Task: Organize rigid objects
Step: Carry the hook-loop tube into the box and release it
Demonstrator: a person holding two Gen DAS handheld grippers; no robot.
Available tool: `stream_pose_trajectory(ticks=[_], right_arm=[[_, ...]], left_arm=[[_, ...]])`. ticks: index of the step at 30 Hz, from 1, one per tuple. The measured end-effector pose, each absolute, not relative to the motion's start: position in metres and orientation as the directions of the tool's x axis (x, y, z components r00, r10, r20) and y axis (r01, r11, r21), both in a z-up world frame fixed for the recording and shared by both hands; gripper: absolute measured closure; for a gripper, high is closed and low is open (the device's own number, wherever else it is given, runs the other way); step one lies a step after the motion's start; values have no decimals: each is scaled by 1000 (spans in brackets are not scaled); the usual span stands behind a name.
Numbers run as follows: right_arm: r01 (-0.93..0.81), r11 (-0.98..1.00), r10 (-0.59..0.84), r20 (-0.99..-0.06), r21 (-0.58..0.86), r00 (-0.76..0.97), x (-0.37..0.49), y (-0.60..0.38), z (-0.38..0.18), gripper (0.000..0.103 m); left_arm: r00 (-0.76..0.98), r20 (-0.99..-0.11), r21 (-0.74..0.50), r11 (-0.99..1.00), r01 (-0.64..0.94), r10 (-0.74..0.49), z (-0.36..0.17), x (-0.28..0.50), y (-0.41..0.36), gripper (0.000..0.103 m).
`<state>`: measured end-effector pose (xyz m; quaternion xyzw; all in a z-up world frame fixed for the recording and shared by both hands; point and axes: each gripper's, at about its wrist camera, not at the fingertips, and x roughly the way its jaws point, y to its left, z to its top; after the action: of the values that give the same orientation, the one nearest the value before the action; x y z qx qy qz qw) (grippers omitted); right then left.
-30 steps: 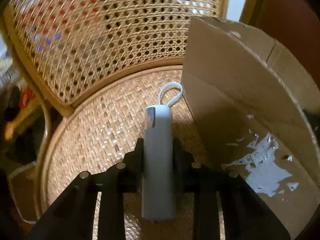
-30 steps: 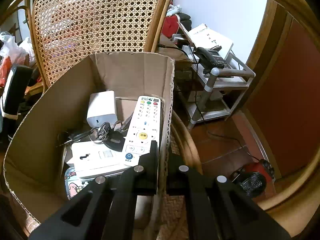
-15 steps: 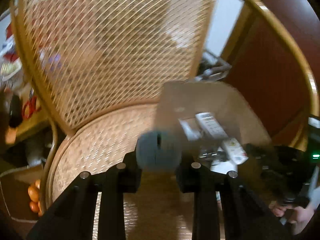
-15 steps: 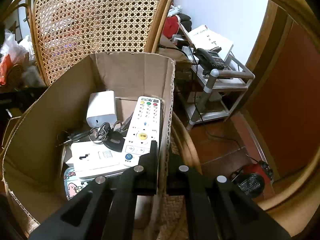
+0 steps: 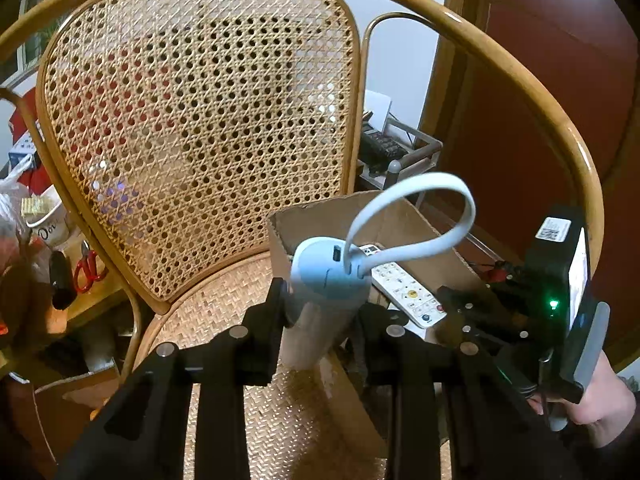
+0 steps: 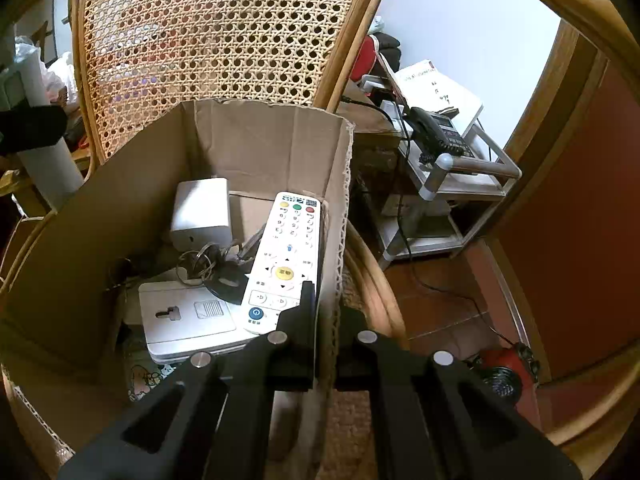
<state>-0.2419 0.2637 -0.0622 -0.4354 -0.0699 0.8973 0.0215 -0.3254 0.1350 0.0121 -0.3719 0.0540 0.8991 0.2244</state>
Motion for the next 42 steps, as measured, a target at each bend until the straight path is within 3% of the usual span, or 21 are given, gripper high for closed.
stream_pose_trajectory(ticks=[7, 11, 18, 24, 25, 26, 28, 35, 42], right_arm=[[25, -989, 96, -777, -143, -622, -242, 263, -62, 96], [24, -990, 95, -778, -139, -622, -242, 264, -62, 96], [25, -990, 93, -777, -138, -623, -241, 265, -61, 96], [27, -989, 96, -777, -145, -623, -241, 262, -62, 96], [26, -989, 97, -777, -144, -623, -242, 261, -63, 96], [26, -989, 96, -777, -143, -623, -241, 260, -62, 96], [23, -991, 91, -779, -134, -621, -242, 262, -63, 96], [24, -990, 97, -777, -142, -622, -240, 263, -64, 96], [27, -989, 97, -777, -145, -622, -240, 263, -63, 96]], left_arm=[[-647, -647, -81, -881, -466, 402, 35, -317, 137, 75], [-599, -597, -204, -823, -530, 533, 50, -309, 139, 77], [-504, -709, -172, -814, -554, 493, 11, -313, 180, 77], [-527, -723, -151, -847, -510, 447, 1, -323, 183, 74], [-527, -728, -150, -852, -501, 438, -2, -325, 183, 68], [-528, -733, -146, -857, -493, 429, -3, -325, 185, 51], [-542, -735, -138, -872, -470, 408, -6, -328, 183, 38], [-532, -742, -134, -868, -478, 408, -6, -325, 182, 30], [-536, -739, -112, -860, -498, 408, -9, -318, 181, 29]])
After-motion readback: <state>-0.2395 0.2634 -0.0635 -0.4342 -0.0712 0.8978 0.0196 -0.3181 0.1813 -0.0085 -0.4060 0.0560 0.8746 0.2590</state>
